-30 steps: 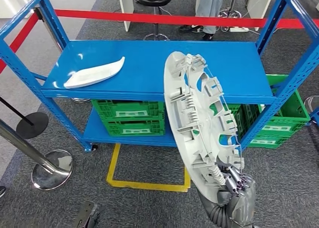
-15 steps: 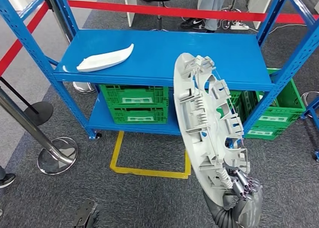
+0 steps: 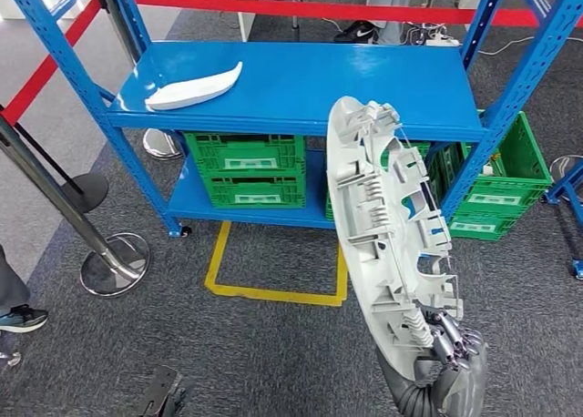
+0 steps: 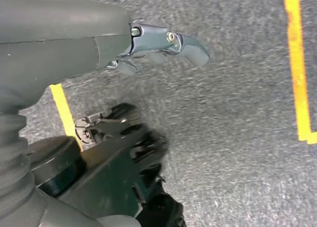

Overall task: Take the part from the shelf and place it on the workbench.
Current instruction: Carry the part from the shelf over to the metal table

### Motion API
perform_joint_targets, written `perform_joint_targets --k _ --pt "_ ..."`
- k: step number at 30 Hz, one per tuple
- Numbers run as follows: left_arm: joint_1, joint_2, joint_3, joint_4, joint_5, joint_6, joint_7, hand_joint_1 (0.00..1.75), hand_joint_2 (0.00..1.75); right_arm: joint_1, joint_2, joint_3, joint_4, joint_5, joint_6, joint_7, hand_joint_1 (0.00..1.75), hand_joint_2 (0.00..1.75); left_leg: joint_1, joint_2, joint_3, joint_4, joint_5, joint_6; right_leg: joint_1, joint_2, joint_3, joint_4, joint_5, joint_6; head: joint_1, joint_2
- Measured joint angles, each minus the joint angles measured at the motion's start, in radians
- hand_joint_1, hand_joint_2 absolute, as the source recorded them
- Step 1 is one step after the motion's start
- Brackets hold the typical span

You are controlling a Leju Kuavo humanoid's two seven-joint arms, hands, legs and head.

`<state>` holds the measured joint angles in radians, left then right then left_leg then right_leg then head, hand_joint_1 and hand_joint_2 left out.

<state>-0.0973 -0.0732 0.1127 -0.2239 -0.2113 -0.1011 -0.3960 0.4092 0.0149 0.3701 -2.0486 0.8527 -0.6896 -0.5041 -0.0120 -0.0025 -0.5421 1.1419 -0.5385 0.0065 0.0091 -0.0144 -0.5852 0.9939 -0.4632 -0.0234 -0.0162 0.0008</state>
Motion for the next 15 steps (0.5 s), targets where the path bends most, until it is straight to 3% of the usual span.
perform_joint_targets --k 2,4,6,8,10,11,12,13,15 --pt "-0.003 0.003 0.0 0.0 0.0 0.0 0.0 0.0 1.75 0.002 0.0 -0.001 -0.002 0.0 0.0 0.0 1.75 1.75 -0.011 0.0 0.097 -0.146 0.0 0.016 0.0 -0.002 -0.014 0.001 0.018 0.008 0.001 0.0" --pt "-0.004 0.004 0.0 0.0 -0.001 0.0 0.0 0.0 1.75 0.003 0.0 -0.001 -0.003 0.0 0.0 0.0 1.75 1.75 -0.02 0.0 0.12 -0.199 -0.001 0.025 -0.004 -0.005 -0.022 0.0 0.038 0.019 0.001 0.0" --pt "-0.003 0.004 0.0 0.0 -0.001 -0.001 0.0 0.0 1.75 0.005 0.0 -0.002 -0.004 -0.001 0.0 0.001 1.75 1.75 -0.019 0.002 0.106 -0.211 0.024 0.033 -0.008 -0.003 -0.034 0.005 0.034 0.029 0.0 0.0" --pt "-0.003 0.004 0.0 0.0 -0.001 -0.002 0.0 0.0 1.75 0.008 0.0 -0.005 -0.005 -0.003 0.0 0.001 1.75 1.75 -0.015 0.005 0.08 -0.22 0.054 0.041 -0.01 0.006 -0.064 0.068 -0.041 0.038 0.002 0.0" --pt "-0.004 0.004 0.0 0.0 -0.003 -0.004 0.0 0.0 1.75 0.01 0.0 -0.008 -0.005 -0.006 -0.001 -0.001 1.75 1.75 -0.015 0.005 0.044 -0.215 0.078 0.043 -0.011 0.012 -0.099 0.197 -0.135 0.046 0.004 0.0" --pt "-0.003 0.004 0.0 0.0 -0.005 -0.004 0.0 0.0 1.75 0.012 0.0 -0.009 -0.005 -0.007 -0.001 -0.002 1.75 1.75 -0.015 0.006 0.025 -0.211 0.09 0.042 -0.012 0.012 -0.107 0.255 -0.153 0.05 0.004 0.0" --pt "-0.002 0.004 0.0 0.0 -0.008 -0.005 0.0 0.0 1.75 0.013 0.0 -0.01 -0.005 -0.007 -0.001 -0.002 1.75 1.75 -0.014 0.006 0.007 -0.207 0.101 0.04 -0.013 0.012 -0.102 0.287 -0.147 0.053 0.004 0.0" --pt "-0.001 0.003 0.0 0.0 -0.009 -0.005 0.0 0.0 1.75 0.015 0.0 -0.012 -0.006 -0.007 0.0 -0.003 1.75 1.75 -0.013 0.007 -0.012 -0.202 0.111 0.038 -0.014 0.012 -0.081 0.285 -0.121 0.056 0.004 0.0" --pt "0.0 0.003 0.0 0.0 -0.012 -0.005 0.0 0.0 1.75 0.018 0.0 -0.014 -0.009 -0.006 0.0 -0.002 1.75 1.75 -0.01 0.008 -0.047 -0.185 0.126 0.03 -0.018 0.006 0.011 0.178 -0.073 0.062 0.004 0.0"
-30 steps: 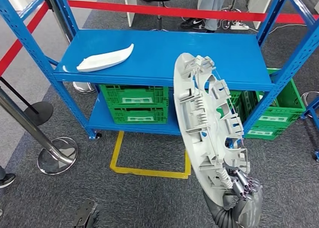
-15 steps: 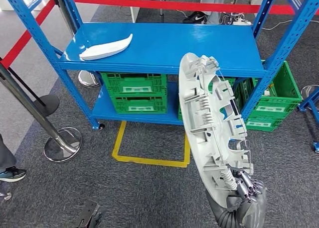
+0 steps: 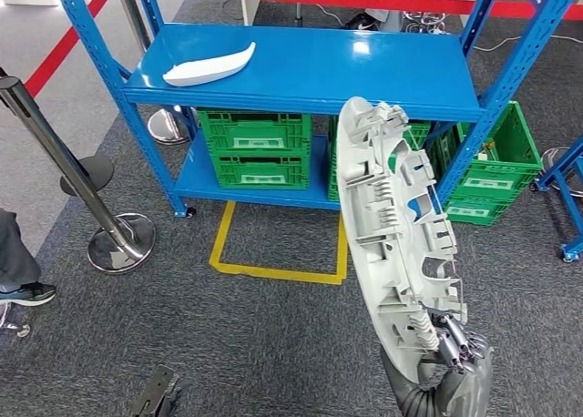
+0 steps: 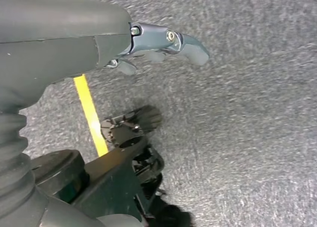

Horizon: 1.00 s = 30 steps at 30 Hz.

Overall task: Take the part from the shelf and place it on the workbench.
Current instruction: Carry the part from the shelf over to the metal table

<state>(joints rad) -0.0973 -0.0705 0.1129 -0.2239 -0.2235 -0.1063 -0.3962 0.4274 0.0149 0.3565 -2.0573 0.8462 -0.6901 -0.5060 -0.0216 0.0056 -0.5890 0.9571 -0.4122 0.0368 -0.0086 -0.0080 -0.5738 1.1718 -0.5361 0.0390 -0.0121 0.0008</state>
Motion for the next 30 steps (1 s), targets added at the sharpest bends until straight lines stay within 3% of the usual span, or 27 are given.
perform_joint_targets --k 2,3,6,7,9,11,12,13,16,18,20,22,24,26,27,28,30 --pt "0.001 0.0 0.0 0.0 -0.003 -0.002 -0.002 0.0 1.75 0.001 0.0 -0.001 -0.005 -0.001 0.0 0.001 1.75 1.75 0.001 0.002 -0.028 0.022 0.011 -0.009 0.001 -0.008 0.102 -0.149 -0.013 -0.002 0.0 0.0" --pt "0.002 0.0 0.0 0.0 -0.005 -0.004 -0.003 0.0 1.75 0.001 0.0 -0.002 -0.007 -0.002 0.0 0.0 1.75 1.75 0.001 0.003 -0.036 0.029 0.016 -0.013 0.004 -0.011 0.125 -0.192 -0.028 -0.008 0.001 0.0" --pt "0.004 0.001 -0.001 0.0 -0.011 -0.011 -0.007 0.0 1.75 0.006 0.0 -0.004 -0.01 -0.004 0.0 -0.003 1.75 1.75 0.004 0.007 -0.047 0.04 0.019 -0.026 0.005 -0.006 0.121 -0.213 -0.025 -0.035 0.001 0.0" --pt "0.004 0.002 -0.001 0.0 -0.012 -0.012 -0.008 0.0 1.75 0.006 0.0 -0.004 -0.011 -0.005 0.0 -0.004 1.75 1.75 0.005 0.006 -0.053 0.054 0.004 -0.032 0.004 -0.004 0.119 -0.213 -0.018 -0.045 -0.001 0.0" --pt "0.003 0.001 -0.002 0.0 -0.017 -0.014 -0.009 0.0 1.75 0.008 0.0 -0.005 -0.011 -0.004 0.0 -0.005 1.75 1.75 0.012 0.002 -0.086 0.157 -0.074 -0.045 0.003 0.001 0.114 -0.213 -0.004 -0.058 -0.004 0.0" --pt "0.003 0.0 -0.004 0.0 -0.022 -0.014 -0.009 0.0 1.75 0.009 0.002 -0.007 -0.011 -0.003 0.0 -0.006 1.75 1.75 0.02 0.001 -0.123 0.296 -0.143 -0.053 0.005 0.008 0.102 -0.207 0.004 -0.06 -0.005 0.0" --pt "0.003 0.0 -0.004 0.0 -0.024 -0.014 -0.009 0.0 1.75 0.01 0.004 -0.008 -0.012 -0.002 0.0 -0.007 1.75 1.75 0.022 0.001 -0.125 0.326 -0.149 -0.055 0.006 0.013 0.096 -0.203 0.006 -0.058 -0.005 0.0" --pt "0.003 -0.001 -0.005 0.0 -0.026 -0.014 -0.009 0.0 1.75 0.011 0.006 -0.01 -0.012 -0.001 0.0 -0.008 1.75 1.75 0.024 0.001 -0.111 0.318 -0.138 -0.054 0.006 0.019 0.09 -0.199 0.007 -0.056 -0.005 0.0" --pt "0.002 -0.001 -0.005 0.0 -0.03 -0.013 -0.009 0.0 1.75 0.013 0.01 -0.013 -0.013 0.001 0.0 -0.009 1.75 1.75 0.025 -0.027 -0.001 0.135 -0.063 -0.043 0.005 0.039 0.076 -0.191 0.011 -0.051 -0.005 0.0" --pt "0.002 0.0 -0.005 0.0 -0.032 -0.012 -0.009 0.0 1.75 0.015 0.012 -0.017 -0.017 0.003 -0.001 -0.01 1.75 1.75 0.023 -0.051 0.04 0.06 -0.049 -0.036 0.003 0.051 0.067 -0.189 0.016 -0.041 -0.005 0.0" --pt "0.0 -0.001 -0.006 0.0 -0.034 -0.012 -0.008 0.0 1.75 0.02 0.014 -0.02 -0.022 0.005 -0.001 -0.01 1.75 1.75 0.021 -0.048 0.041 0.047 -0.049 -0.033 -0.002 0.065 0.06 -0.189 0.023 -0.027 -0.006 0.0" --pt "-0.006 -0.002 -0.006 0.0 -0.038 -0.013 -0.005 0.0 1.75 0.026 0.016 -0.025 -0.028 0.005 -0.001 -0.011 1.75 1.75 0.022 -0.03 0.042 0.027 -0.045 -0.023 -0.002 0.056 0.04 -0.171 0.006 -0.018 -0.004 0.0" --pt "-0.011 -0.003 -0.007 0.0 -0.04 -0.014 -0.002 0.0 1.75 0.029 0.016 -0.03 -0.031 0.005 -0.001 -0.015 1.75 1.75 0.022 -0.012 0.041 0.013 -0.04 -0.012 -0.001 0.03 -0.006 -0.081 -0.05 -0.013 0.001 0.0" --pt "-0.011 -0.004 -0.007 0.0 -0.041 -0.015 0.002 0.0 1.75 0.032 0.016 -0.034 -0.033 0.005 -0.001 -0.019 1.75 1.75 0.019 0.005 0.035 0.015 -0.037 -0.007 -0.001 0.018 -0.067 0.056 -0.109 -0.009 0.005 0.0" --pt "-0.011 -0.005 -0.007 0.0 -0.042 -0.015 0.004 0.0 1.75 0.034 0.016 -0.035 -0.033 0.005 -0.001 -0.02 1.75 1.75 0.017 0.014 0.032 0.018 -0.037 -0.006 -0.002 0.017 -0.085 0.098 -0.119 -0.007 0.006 0.0" --pt "-0.012 -0.007 -0.008 0.0 -0.043 -0.015 0.005 0.0 1.75 0.037 0.016 -0.037 -0.034 0.005 -0.001 -0.021 1.75 1.75 0.017 0.023 0.029 0.022 -0.036 -0.005 -0.002 0.016 -0.083 0.1 -0.109 -0.005 0.006 0.0" --pt "-0.014 -0.009 -0.009 0.0 -0.044 -0.015 0.006 0.0 1.75 0.041 0.017 -0.039 -0.036 0.005 -0.001 -0.022 1.75 1.75 0.016 0.039 0.023 0.031 -0.037 -0.006 -0.002 0.0 -0.02 -0.014 -0.045 -0.004 0.006 0.0"
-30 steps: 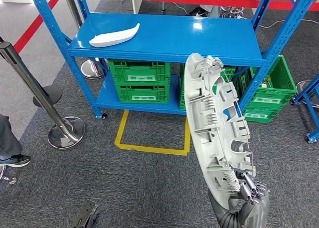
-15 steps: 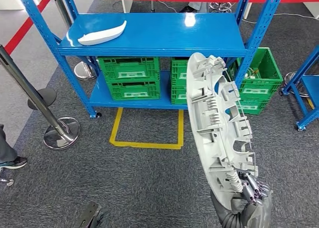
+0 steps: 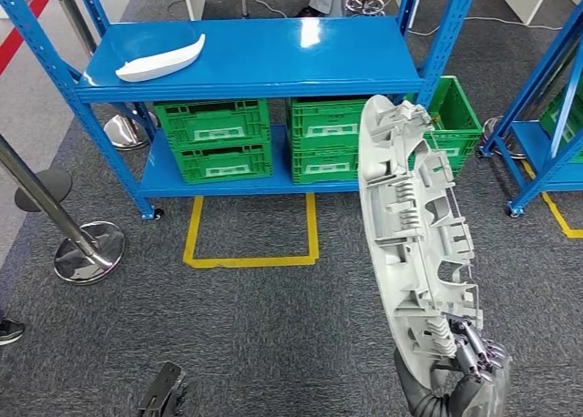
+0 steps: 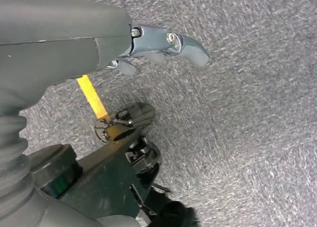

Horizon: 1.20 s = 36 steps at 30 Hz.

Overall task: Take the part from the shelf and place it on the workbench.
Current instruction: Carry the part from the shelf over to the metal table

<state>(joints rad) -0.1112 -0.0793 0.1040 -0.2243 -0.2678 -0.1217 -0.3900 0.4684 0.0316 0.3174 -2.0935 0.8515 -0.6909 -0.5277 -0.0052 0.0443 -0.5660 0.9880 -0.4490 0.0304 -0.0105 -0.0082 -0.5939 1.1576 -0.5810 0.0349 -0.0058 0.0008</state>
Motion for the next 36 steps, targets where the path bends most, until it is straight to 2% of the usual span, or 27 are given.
perform_joint_targets --k 2,3,6,7,9,11,12,13,14,16,18,19,21,22,23,24,26,27,28,29,30,31,32,33,34,35,36 --pt "-0.002 -0.001 -0.001 0.0 -0.002 0.0 0.001 0.0 1.75 0.002 0.001 -0.001 -0.002 0.0 0.0 0.0 1.75 1.75 -0.004 0.011 -0.006 0.011 0.0 -0.006 0.004 -0.027 0.066 -0.126 0.041 -0.004 0.0 0.0" --pt "-0.003 -0.001 -0.001 0.0 -0.003 0.0 0.002 0.0 1.75 0.002 0.002 -0.001 -0.003 0.0 0.0 0.0 1.75 1.75 -0.006 0.015 -0.01 0.016 0.001 -0.011 0.006 -0.035 0.078 -0.153 0.048 -0.01 -0.001 0.0" --pt "-0.003 -0.001 -0.002 0.0 -0.006 0.0 0.002 0.0 1.75 0.004 0.006 -0.002 -0.008 0.001 0.0 0.002 1.75 1.75 -0.006 0.026 -0.017 0.025 0.004 -0.026 0.007 -0.02 0.064 -0.156 0.06 -0.031 -0.001 0.0" --pt "-0.004 -0.001 -0.002 0.0 -0.007 0.0 0.002 0.0 1.75 0.005 0.007 -0.003 -0.008 0.002 0.0 0.002 1.75 1.75 -0.004 0.018 -0.02 0.035 -0.009 -0.032 0.006 -0.015 0.061 -0.156 0.066 -0.038 -0.001 0.0" --pt "-0.003 0.0 -0.002 0.0 -0.008 0.0 0.003 0.0 1.75 0.005 0.009 -0.003 -0.009 0.003 0.0 0.003 1.75 1.75 0.001 -0.014 -0.045 0.11 -0.078 -0.044 0.003 -0.005 0.051 -0.156 0.082 -0.05 -0.003 0.0" --pt "-0.003 -0.001 -0.002 0.0 -0.01 0.0 0.005 0.0 1.75 0.006 0.01 -0.004 -0.009 0.005 0.0 0.003 1.75 1.75 0.003 -0.033 -0.084 0.244 -0.165 -0.049 0.006 0.01 0.031 -0.154 0.099 -0.055 -0.003 0.0" --pt "-0.003 -0.001 -0.002 0.0 -0.01 0.0 0.006 0.0 1.75 0.007 0.01 -0.004 -0.009 0.005 0.0 0.003 1.75 1.75 0.003 -0.034 -0.094 0.292 -0.189 -0.049 0.008 0.018 0.019 -0.152 0.107 -0.055 -0.003 0.0" --pt "-0.003 -0.001 -0.002 0.0 -0.01 0.0 0.007 0.0 1.75 0.007 0.011 -0.004 -0.009 0.005 0.0 0.003 1.75 1.75 0.003 -0.035 -0.087 0.305 -0.193 -0.046 0.01 0.027 0.008 -0.151 0.115 -0.055 -0.003 0.0" --pt "-0.003 -0.001 -0.002 0.0 -0.01 0.0 0.007 0.0 1.75 0.008 0.011 -0.004 -0.009 0.005 0.0 0.003 1.75 1.75 0.003 -0.038 -0.06 0.277 -0.178 -0.041 0.012 0.037 -0.002 -0.151 0.123 -0.054 -0.003 0.0" --pt "-0.005 0.0 -0.002 0.0 -0.01 0.0 0.007 0.0 1.75 0.008 0.012 -0.005 -0.01 0.006 0.0 0.003 1.75 1.75 0.0 -0.063 0.032 0.132 -0.129 -0.024 0.014 0.056 -0.018 -0.151 0.14 -0.051 -0.003 0.0" --pt "-0.009 0.001 -0.002 0.0 -0.01 0.0 0.007 0.0 1.75 0.009 0.013 -0.006 -0.011 0.009 0.0 0.003 1.75 1.75 -0.004 -0.088 0.096 0.016 -0.098 -0.012 0.015 0.071 -0.031 -0.151 0.157 -0.044 -0.003 0.0" --pt "-0.011 0.001 -0.002 0.0 -0.011 -0.001 0.007 0.0 1.75 0.01 0.013 -0.006 -0.012 0.01 0.0 0.003 1.75 1.75 -0.008 -0.093 0.104 -0.005 -0.092 -0.009 0.013 0.077 -0.036 -0.152 0.166 -0.039 -0.003 0.0" --pt "-0.014 -0.002 -0.002 0.0 -0.013 -0.002 0.007 0.0 1.75 0.013 0.014 -0.008 -0.014 0.013 0.0 0.004 1.75 1.75 -0.012 -0.079 0.098 -0.011 -0.074 -0.004 0.008 0.084 -0.043 -0.156 0.18 -0.026 -0.003 0.0" --pt "-0.016 -0.003 -0.002 0.0 -0.014 -0.003 0.007 0.0 1.75 0.015 0.014 -0.01 -0.015 0.015 0.0 0.004 1.75 1.75 -0.011 -0.071 0.092 -0.017 -0.061 0.001 0.007 0.078 -0.049 -0.151 0.172 -0.022 -0.003 0.0" --pt "-0.019 -0.005 -0.002 0.0 -0.015 -0.003 0.007 0.0 1.75 0.016 0.014 -0.011 -0.017 0.018 -0.001 0.004 1.75 1.75 -0.009 -0.062 0.083 -0.023 -0.047 0.007 0.006 0.065 -0.061 -0.133 0.145 -0.018 -0.002 0.0" --pt "-0.021 -0.007 -0.002 0.0 -0.015 -0.004 0.007 0.0 1.75 0.016 0.014 -0.013 -0.018 0.02 -0.001 0.005 1.75 1.75 -0.007 -0.052 0.072 -0.028 -0.033 0.011 0.005 0.048 -0.077 -0.096 0.101 -0.014 -0.001 0.0" --pt "-0.023 -0.008 -0.001 0.0 -0.016 -0.004 0.006 0.0 1.75 0.015 0.014 -0.014 -0.019 0.023 -0.001 0.005 1.75 1.75 -0.007 -0.032 0.044 -0.027 -0.011 0.015 0.002 0.022 -0.113 0.03 0.0 -0.004 0.002 0.0" --pt "-0.023 -0.01 -0.001 0.0 -0.017 -0.004 0.006 0.0 1.75 0.015 0.014 -0.015 -0.02 0.024 -0.001 0.005 1.75 1.75 -0.007 -0.02 0.028 -0.027 0.0 0.013 0.0 0.018 -0.122 0.092 -0.026 0.002 0.002 0.0" --pt "-0.023 -0.012 -0.001 0.0 -0.017 -0.004 0.006 0.0 1.75 0.015 0.014 -0.015 -0.02 0.025 -0.001 0.004 1.75 1.75 -0.006 -0.008 0.012 -0.026 0.011 0.011 -0.003 0.016 -0.12 0.132 -0.028 0.008 0.002 0.0" --pt "-0.024 -0.014 -0.001 0.0 -0.017 -0.005 0.006 0.0 1.75 0.015 0.014 -0.016 -0.021 0.026 -0.001 0.004 1.75 1.75 -0.005 0.005 -0.004 -0.024 0.021 0.007 -0.005 0.013 -0.101 0.138 -0.008 0.013 0.003 0.0" --pt "-0.025 -0.015 -0.001 0.0 -0.018 -0.005 0.006 0.0 1.75 0.015 0.014 -0.017 -0.022 0.027 -0.001 0.003 1.75 1.75 -0.003 0.016 -0.02 -0.021 0.031 0.002 -0.007 0.007 -0.063 0.107 0.023 0.019 0.002 0.0" --pt "-0.027 -0.016 -0.001 0.0 -0.018 -0.005 0.006 0.0 1.75 0.015 0.014 -0.017 -0.022 0.027 -0.001 0.003 1.75 1.75 -0.001 0.025 -0.035 -0.015 0.039 -0.003 -0.011 -0.007 -0.009 0.045 0.046 0.025 0.003 0.0" --pt "-0.028 -0.016 -0.001 -0.001 -0.018 -0.005 0.005 0.0 1.75 0.014 0.014 -0.018 -0.023 0.028 -0.001 0.002 1.75 1.75 -0.001 0.033 -0.049 -0.005 0.045 -0.009 -0.011 -0.024 0.055 -0.036 0.048 0.03 0.004 0.0" --pt "-0.03 -0.016 -0.001 -0.002 -0.018 -0.004 0.004 0.0 1.75 0.013 0.014 -0.019 -0.024 0.029 -0.001 0.001 1.75 1.75 -0.001 0.039 -0.06 0.005 0.049 -0.016 -0.011 -0.038 0.105 -0.105 0.038 0.026 0.004 0.0" --pt "-0.031 -0.016 -0.001 -0.002 -0.018 -0.004 0.003 0.0 1.75 0.012 0.014 -0.019 -0.025 0.03 -0.001 0.0 1.75 1.75 -0.001 0.046 -0.065 0.014 0.054 -0.021 -0.009 -0.047 0.135 -0.154 0.022 0.02 0.004 0.0" --pt "-0.032 -0.016 -0.001 -0.003 -0.018 -0.003 0.001 0.0 1.75 0.012 0.015 -0.02 -0.025 0.03 -0.001 -0.002 1.75 1.75 0.0 0.053 -0.068 0.02 0.059 -0.026 -0.005 -0.047 0.146 -0.177 0.009 0.009 0.003 0.0" --pt "-0.033 -0.017 -0.001 -0.003 -0.018 -0.003 0.0 0.0 1.75 0.012 0.015 -0.021 -0.026 0.031 -0.001 -0.003 1.75 1.75 0.001 0.06 -0.068 0.022 0.064 -0.031 -0.004 -0.04 0.137 -0.177 0.009 -0.006 0.001 0.0"
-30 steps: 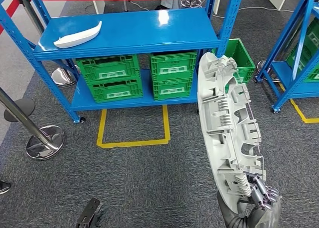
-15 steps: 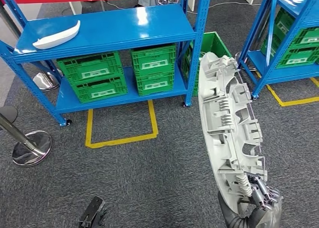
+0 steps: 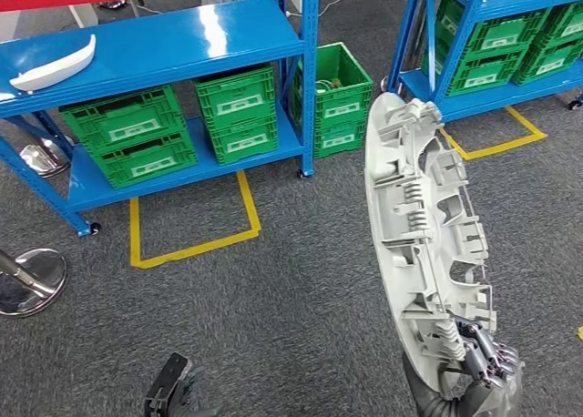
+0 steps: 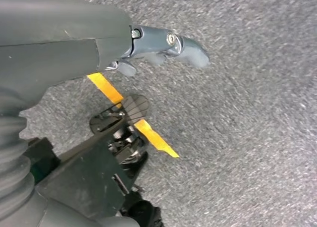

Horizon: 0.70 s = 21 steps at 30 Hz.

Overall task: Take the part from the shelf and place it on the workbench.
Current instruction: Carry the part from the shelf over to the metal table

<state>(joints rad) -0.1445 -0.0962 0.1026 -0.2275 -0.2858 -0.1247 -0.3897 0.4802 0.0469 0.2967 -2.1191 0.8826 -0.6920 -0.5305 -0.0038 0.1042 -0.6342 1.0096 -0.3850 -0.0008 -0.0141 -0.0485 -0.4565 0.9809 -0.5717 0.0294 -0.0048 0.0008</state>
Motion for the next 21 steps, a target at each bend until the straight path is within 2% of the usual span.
perform_joint_targets --k 1,2,3,5,6,7,8,9,11,12,13,14,15,16,17,18,19,21 --pt "-0.001 0.0 0.0 0.0 0.0 -0.001 -0.001 0.0 1.75 0.0 0.001 0.0 0.0 0.0 0.0 -0.001 1.75 1.75 0.003 -0.003 -0.001 0.004 -0.005 -0.006 0.0 0.006 -0.009 0.002 0.006 -0.01 -0.001 0.0" --pt "0.0 0.0 0.0 0.0 0.0 -0.002 -0.002 0.0 1.75 0.0 0.001 -0.001 0.0 0.001 0.0 -0.001 1.75 1.75 0.007 -0.017 -0.005 0.018 -0.028 -0.013 0.0 0.013 -0.018 0.003 0.014 -0.02 -0.002 0.0" --pt "0.001 0.0 0.0 -0.001 0.0 -0.002 -0.003 0.0 1.75 -0.001 0.002 -0.001 0.0 0.001 0.0 -0.002 1.75 1.75 0.01 -0.039 -0.014 0.051 -0.069 -0.02 0.0 0.019 -0.028 0.003 0.025 -0.029 -0.003 0.0" --pt "0.003 0.0 0.0 -0.001 0.0 -0.003 -0.004 0.0 1.75 -0.002 0.002 -0.001 0.0 0.001 0.0 -0.002 1.75 1.75 0.013 -0.083 -0.039 0.172 -0.177 -0.028 0.003 0.036 -0.048 0.005 0.049 -0.039 -0.004 0.0" --pt "0.003 0.0 0.0 -0.001 0.0 -0.003 -0.004 0.0 1.75 -0.002 0.002 -0.001 0.0 0.001 0.0 -0.002 1.75 1.75 0.012 -0.092 -0.05 0.236 -0.213 -0.028 0.006 0.045 -0.059 0.006 0.06 -0.042 -0.004 0.0" --pt "0.003 0.0 0.0 -0.001 0.0 -0.003 -0.004 0.0 1.75 -0.002 0.002 -0.001 0.0 0.001 0.0 -0.003 1.75 1.75 0.012 -0.095 -0.05 0.277 -0.226 -0.025 0.009 0.055 -0.07 0.008 0.07 -0.044 -0.004 0.0" --pt "0.003 0.0 0.0 -0.001 0.0 -0.003 -0.004 0.0 1.75 -0.002 0.002 -0.001 0.0 0.001 0.0 -0.003 1.75 1.75 0.01 -0.096 -0.034 0.283 -0.219 -0.019 0.014 0.066 -0.083 0.01 0.079 -0.045 -0.005 0.0" --pt "0.003 -0.001 0.0 -0.001 0.0 -0.004 -0.004 0.0 1.75 -0.002 0.002 -0.001 0.0 0.001 0.0 -0.003 1.75 1.75 0.007 -0.1 -0.001 0.247 -0.196 -0.009 0.019 0.077 -0.094 0.012 0.087 -0.046 -0.005 0.0" --pt "0.001 0.002 0.0 -0.001 0.0 -0.008 -0.007 0.0 1.75 -0.002 0.002 -0.001 0.0 0.002 0.0 -0.003 1.75 1.75 -0.005 -0.126 0.097 0.101 -0.151 0.025 0.025 0.097 -0.112 0.013 0.101 -0.046 -0.003 0.0" --pt "0.0 0.003 0.0 -0.002 0.0 -0.011 -0.009 0.0 1.75 -0.002 0.002 -0.001 0.0 0.002 0.0 -0.003 1.75 1.75 -0.01 -0.141 0.136 0.033 -0.141 0.037 0.026 0.105 -0.118 0.013 0.108 -0.044 -0.003 0.0" --pt "0.0 0.005 0.0 -0.002 0.0 -0.013 -0.012 0.0 1.75 -0.003 0.002 -0.001 0.0 0.003 0.0 -0.003 1.75 1.75 -0.015 -0.153 0.161 -0.013 -0.138 0.045 0.024 0.112 -0.123 0.013 0.115 -0.04 -0.003 0.0" --pt "0.0 0.006 0.0 -0.002 -0.001 -0.014 -0.014 0.0 1.75 -0.002 0.002 -0.001 0.0 0.004 0.0 -0.003 1.75 1.75 -0.018 -0.158 0.17 -0.033 -0.14 0.047 0.021 0.119 -0.128 0.013 0.121 -0.035 -0.004 0.0" --pt "0.0 0.004 0.0 -0.002 -0.001 -0.016 -0.015 0.0 1.75 -0.002 0.002 -0.002 -0.001 0.004 0.0 -0.003 1.75 1.75 -0.019 -0.153 0.17 -0.04 -0.135 0.044 0.018 0.126 -0.132 0.013 0.128 -0.029 -0.004 0.0" --pt "-0.001 0.004 0.0 -0.002 -0.002 -0.016 -0.017 0.0 1.75 0.0 0.003 -0.003 -0.002 0.006 0.0 -0.003 1.75 1.75 -0.018 -0.145 0.168 -0.047 -0.128 0.044 0.017 0.127 -0.136 0.015 0.129 -0.025 -0.004 0.0" --pt "-0.002 0.003 0.001 -0.002 -0.002 -0.016 -0.018 0.0 1.75 0.001 0.004 -0.005 -0.003 0.009 0.0 -0.003 1.75 1.75 -0.015 -0.137 0.165 -0.053 -0.12 0.044 0.018 0.119 -0.146 0.026 0.12 -0.021 -0.004 0.0" --pt "-0.003 0.002 0.001 -0.002 -0.003 -0.016 -0.018 0.0 1.75 0.001 0.004 -0.008 -0.005 0.013 0.0 -0.003 1.75 1.75 -0.012 -0.128 0.16 -0.059 -0.112 0.045 0.018 0.104 -0.161 0.051 0.098 -0.016 -0.003 0.0" --pt "-0.002 0.0 0.001 -0.002 -0.005 -0.015 -0.019 0.0 1.75 0.002 0.005 -0.012 -0.007 0.017 0.0 -0.003 1.75 1.75 -0.009 -0.118 0.154 -0.062 -0.104 0.045 0.017 0.085 -0.185 0.1 0.063 -0.013 -0.001 0.0" --pt "0.002 -0.002 0.002 -0.003 -0.009 -0.015 -0.019 0.0 1.75 0.002 0.006 -0.016 -0.009 0.024 0.0 -0.004 1.75 1.75 -0.008 -0.098 0.137 -0.06 -0.094 0.044 0.011 0.062 -0.241 0.236 -0.013 0.001 0.002 0.0"
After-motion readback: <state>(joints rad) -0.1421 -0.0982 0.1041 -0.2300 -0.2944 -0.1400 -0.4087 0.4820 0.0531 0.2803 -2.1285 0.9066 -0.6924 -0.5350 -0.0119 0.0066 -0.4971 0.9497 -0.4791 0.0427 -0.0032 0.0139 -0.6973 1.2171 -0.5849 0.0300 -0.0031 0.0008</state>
